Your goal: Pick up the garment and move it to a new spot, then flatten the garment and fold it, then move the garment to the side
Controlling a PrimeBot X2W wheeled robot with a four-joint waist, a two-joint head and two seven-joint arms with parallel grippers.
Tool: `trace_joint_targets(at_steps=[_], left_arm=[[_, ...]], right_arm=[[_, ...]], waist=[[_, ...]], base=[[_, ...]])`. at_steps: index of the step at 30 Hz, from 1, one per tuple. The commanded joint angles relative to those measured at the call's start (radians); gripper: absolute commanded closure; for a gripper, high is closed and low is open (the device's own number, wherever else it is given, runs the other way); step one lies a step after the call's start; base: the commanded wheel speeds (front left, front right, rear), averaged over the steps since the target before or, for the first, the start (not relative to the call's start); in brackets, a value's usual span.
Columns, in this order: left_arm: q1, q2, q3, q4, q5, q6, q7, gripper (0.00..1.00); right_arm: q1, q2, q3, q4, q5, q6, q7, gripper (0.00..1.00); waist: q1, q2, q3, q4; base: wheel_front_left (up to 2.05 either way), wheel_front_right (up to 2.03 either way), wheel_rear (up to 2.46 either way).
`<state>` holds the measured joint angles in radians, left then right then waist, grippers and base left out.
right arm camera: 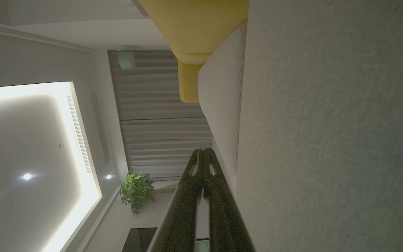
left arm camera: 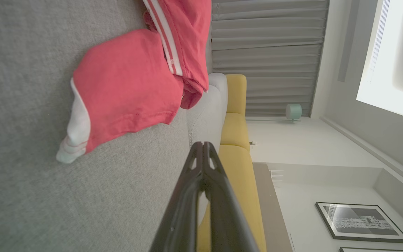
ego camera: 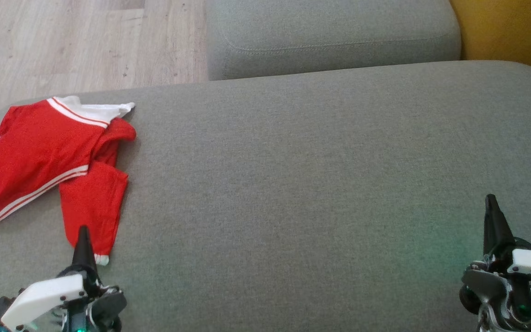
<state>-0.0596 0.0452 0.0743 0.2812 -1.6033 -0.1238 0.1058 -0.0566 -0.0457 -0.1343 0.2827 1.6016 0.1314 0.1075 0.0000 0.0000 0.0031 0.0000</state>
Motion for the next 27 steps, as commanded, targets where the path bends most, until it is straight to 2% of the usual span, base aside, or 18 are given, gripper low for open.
trace_joint_targets(at_steps=[1, 27], left_arm=[[-0.048, 0.005, 0.039, -0.036, -0.006, -0.007, 0.007, 1.0], [-0.048, 0.005, 0.039, -0.036, -0.006, -0.007, 0.007, 1.0]], right_arm=[[-0.051, -0.004, 0.021, -0.038, 0.007, -0.001, 0.005, 1.0], [-0.051, -0.004, 0.021, -0.038, 0.007, -0.001, 0.005, 1.0]], waist=[[0.0, 0.0, 0.0, 0.0], [0.0, 0.0, 0.0, 0.0]], base=[[0.0, 0.0, 0.0], [0.0, 0.0, 0.0]])
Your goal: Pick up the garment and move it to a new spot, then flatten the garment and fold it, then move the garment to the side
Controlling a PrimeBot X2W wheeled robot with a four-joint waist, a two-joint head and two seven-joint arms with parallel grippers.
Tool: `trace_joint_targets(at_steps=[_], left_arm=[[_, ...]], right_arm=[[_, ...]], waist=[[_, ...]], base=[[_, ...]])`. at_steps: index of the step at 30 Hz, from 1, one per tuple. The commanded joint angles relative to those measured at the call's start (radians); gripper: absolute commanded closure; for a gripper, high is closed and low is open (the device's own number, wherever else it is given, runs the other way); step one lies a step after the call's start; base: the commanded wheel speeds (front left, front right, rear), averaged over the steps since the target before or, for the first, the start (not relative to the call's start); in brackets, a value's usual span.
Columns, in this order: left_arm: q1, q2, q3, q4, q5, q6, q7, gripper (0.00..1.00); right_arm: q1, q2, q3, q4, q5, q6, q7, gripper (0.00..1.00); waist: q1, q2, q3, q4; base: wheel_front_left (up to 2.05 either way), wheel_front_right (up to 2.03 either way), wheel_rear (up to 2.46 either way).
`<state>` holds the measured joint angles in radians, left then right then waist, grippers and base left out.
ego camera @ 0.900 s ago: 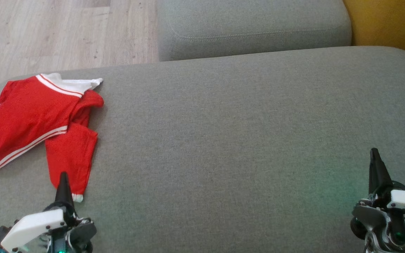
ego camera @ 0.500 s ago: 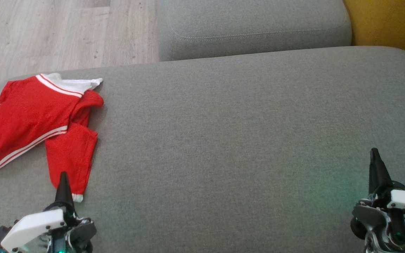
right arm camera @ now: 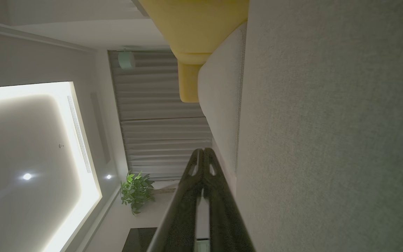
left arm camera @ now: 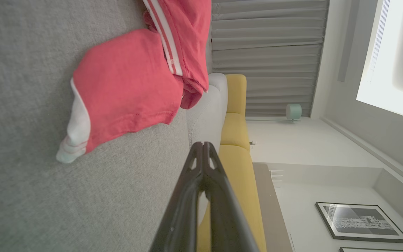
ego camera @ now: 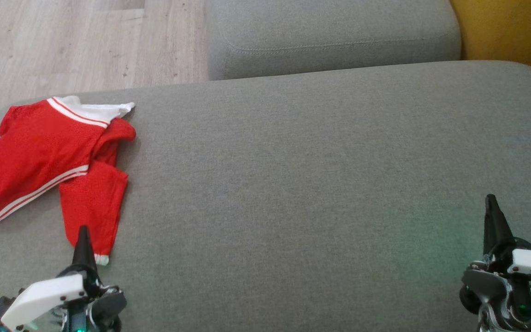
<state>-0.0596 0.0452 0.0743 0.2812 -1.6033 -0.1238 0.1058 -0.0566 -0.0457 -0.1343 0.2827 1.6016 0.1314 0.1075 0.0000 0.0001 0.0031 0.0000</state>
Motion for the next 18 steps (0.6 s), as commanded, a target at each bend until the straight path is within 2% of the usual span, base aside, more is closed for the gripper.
trace_joint_targets(at_steps=[1, 16, 17, 18], left_arm=[[-0.048, 0.005, 0.039, -0.036, -0.006, -0.007, 0.007, 1.0], [-0.048, 0.005, 0.039, -0.036, -0.006, -0.007, 0.007, 1.0], [0.0, 0.0, 0.0, 0.001, 0.0, 0.0, 0.0, 0.0], [0.002, 0.0, -0.003, 0.009, 0.0, 0.001, -0.001, 0.0]], right_arm=[[-0.051, -0.004, 0.021, -0.038, 0.007, -0.001, 0.005, 1.0], [-0.051, -0.004, 0.021, -0.038, 0.007, -0.001, 0.005, 1.0], [0.0, 0.0, 0.0, 0.001, 0.0, 0.0, 0.0, 0.0], [0.002, 0.0, 0.001, 0.009, 0.0, 0.0, -0.001, 0.0]], waist=[[0.0, -0.0001, 0.0, 0.0], [0.0, -0.0001, 0.0, 0.0], [0.0, -0.0001, 0.0, 0.0], [0.0, -0.0001, 0.0, 0.0]], base=[[0.0, 0.0, 0.0], [0.0, 0.0, 0.0], [0.0, 0.0, 0.0], [0.0, 0.0, 0.0]])
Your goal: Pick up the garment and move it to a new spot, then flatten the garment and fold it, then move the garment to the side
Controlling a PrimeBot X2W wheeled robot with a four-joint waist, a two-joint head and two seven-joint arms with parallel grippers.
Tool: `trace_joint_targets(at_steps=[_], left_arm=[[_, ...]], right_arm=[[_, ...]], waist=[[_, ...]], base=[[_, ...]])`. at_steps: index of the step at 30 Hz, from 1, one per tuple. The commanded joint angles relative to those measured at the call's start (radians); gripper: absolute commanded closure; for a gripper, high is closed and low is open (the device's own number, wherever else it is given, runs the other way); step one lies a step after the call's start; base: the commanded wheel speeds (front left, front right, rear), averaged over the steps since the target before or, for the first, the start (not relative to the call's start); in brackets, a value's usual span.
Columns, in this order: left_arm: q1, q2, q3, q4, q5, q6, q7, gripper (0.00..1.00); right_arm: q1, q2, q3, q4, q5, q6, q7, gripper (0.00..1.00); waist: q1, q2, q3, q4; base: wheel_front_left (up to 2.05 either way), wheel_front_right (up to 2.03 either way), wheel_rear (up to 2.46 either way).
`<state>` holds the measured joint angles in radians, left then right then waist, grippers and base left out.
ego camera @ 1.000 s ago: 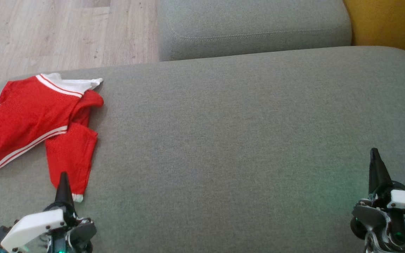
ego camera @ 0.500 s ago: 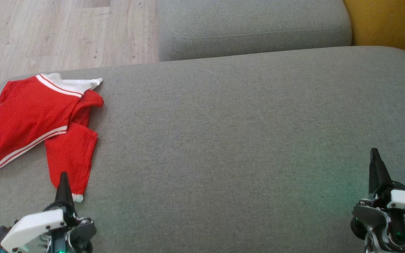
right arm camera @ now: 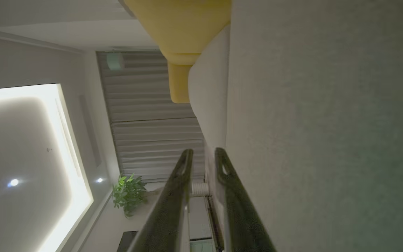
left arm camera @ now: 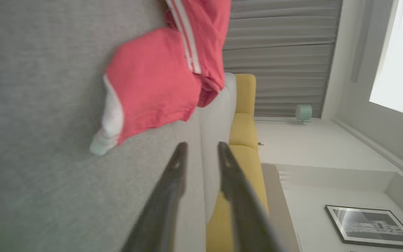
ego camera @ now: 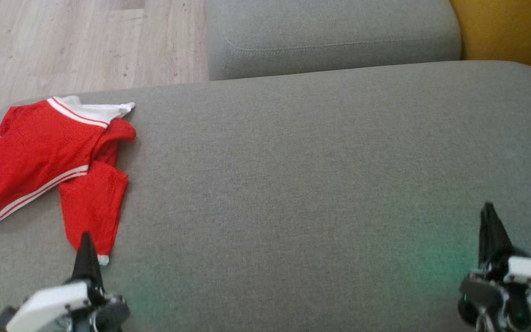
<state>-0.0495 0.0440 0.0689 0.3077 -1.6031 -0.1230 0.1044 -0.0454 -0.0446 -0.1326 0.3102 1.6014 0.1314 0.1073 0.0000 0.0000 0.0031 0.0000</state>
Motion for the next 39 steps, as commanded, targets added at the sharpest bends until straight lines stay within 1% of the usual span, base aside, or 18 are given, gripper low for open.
trace_joint_targets(at_steps=[1, 8, 14, 21, 31, 39], left_arm=[[0.0, 0.0, 0.0, 0.0, 0.0, 0.0, 0.0, 0.0], [-0.001, 0.0, -0.015, -0.005, 0.013, 0.0, -0.021, 0.0], [-0.002, 0.001, -0.025, -0.011, 0.057, 0.002, -0.038, 0.0], [-0.004, 0.001, -0.043, -0.018, 0.151, 0.005, -0.059, 0.0], [-0.009, 0.007, -0.075, -0.022, 0.334, 0.009, -0.088, 0.0], [-0.017, 0.013, -0.092, -0.025, 0.454, 0.009, -0.111, 0.0]], right_arm=[[0.0, 0.0, 0.0, 0.0, 0.0, 0.0, 0.0, 0.0], [0.0, 0.0, 0.015, -0.005, -0.025, 0.0, -0.021, 0.0], [-0.002, -0.001, 0.024, -0.017, -0.103, 0.0, -0.039, 0.0], [-0.002, -0.001, 0.041, -0.041, -0.227, 0.0, -0.059, 0.0], [-0.001, -0.009, 0.073, -0.062, -0.42, 0.0, -0.089, 0.0], [-0.005, -0.011, 0.096, -0.07, -0.544, 0.0, -0.112, 0.0]], waist=[[0.0, 0.0, 0.0, 0.0], [0.0, 0.0, 0.0, 0.0], [0.0, 0.0, 0.0, 0.0], [0.0, 0.0, 0.001, 0.0], [0.0, 0.0, 0.003, 0.002], [0.0, 0.0, 0.002, 0.002]], base=[[0.0, 0.0, 0.0], [0.0, 0.0, 0.0], [0.0, 0.0, 0.0], [0.0, 0.0, 0.0], [0.0, 0.0, 0.0], [0.0, 0.0, 0.0]])
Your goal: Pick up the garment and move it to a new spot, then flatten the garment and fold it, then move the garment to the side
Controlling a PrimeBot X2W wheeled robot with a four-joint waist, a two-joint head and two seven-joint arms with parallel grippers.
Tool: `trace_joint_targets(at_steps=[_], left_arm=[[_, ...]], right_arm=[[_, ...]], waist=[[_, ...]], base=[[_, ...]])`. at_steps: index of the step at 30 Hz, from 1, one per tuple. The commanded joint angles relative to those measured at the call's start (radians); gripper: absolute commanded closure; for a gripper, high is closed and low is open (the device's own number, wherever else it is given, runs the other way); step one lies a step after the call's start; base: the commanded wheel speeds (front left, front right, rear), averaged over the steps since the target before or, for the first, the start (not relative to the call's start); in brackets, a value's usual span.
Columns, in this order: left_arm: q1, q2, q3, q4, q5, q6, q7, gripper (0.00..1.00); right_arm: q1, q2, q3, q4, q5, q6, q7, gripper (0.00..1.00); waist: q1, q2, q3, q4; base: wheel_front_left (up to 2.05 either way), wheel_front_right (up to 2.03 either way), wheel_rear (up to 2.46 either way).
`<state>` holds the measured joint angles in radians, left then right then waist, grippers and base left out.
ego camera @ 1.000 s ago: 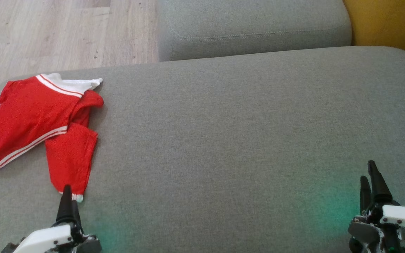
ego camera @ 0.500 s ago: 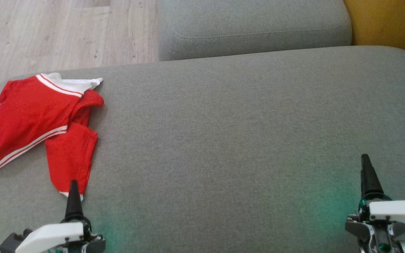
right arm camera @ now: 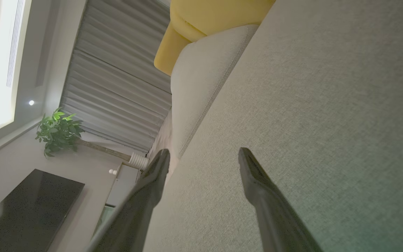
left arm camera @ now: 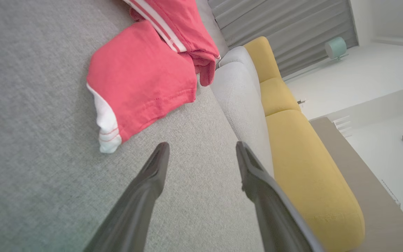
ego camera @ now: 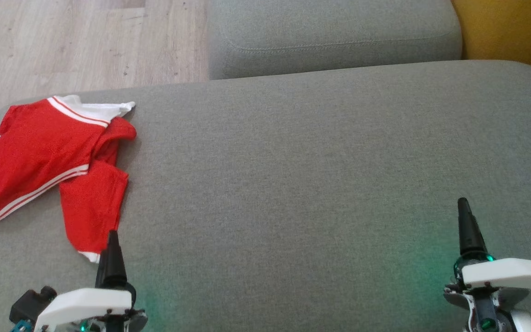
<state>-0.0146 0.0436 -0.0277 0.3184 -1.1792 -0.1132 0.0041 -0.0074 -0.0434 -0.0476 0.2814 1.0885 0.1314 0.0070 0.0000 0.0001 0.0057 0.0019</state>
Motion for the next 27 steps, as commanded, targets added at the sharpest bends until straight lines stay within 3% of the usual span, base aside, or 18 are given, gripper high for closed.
trace_joint_targets(at_steps=[1, 27], left_arm=[[-0.052, 0.014, 0.003, -0.036, 0.044, -0.001, -0.014, 0.0], [-0.068, 0.04, -0.035, -0.001, 0.389, 0.005, -0.09, 0.0]], right_arm=[[-0.044, -0.012, 0.014, -0.042, -0.046, 0.0, -0.015, 0.0], [-0.052, -0.014, 0.06, -0.068, -0.417, 0.0, -0.092, 0.0]], waist=[[0.0, -0.0001, 0.0, 0.0], [0.0, -0.0001, -0.001, 0.002]], base=[[0.0, 0.0, 0.0], [0.0, 0.0, 0.0]])
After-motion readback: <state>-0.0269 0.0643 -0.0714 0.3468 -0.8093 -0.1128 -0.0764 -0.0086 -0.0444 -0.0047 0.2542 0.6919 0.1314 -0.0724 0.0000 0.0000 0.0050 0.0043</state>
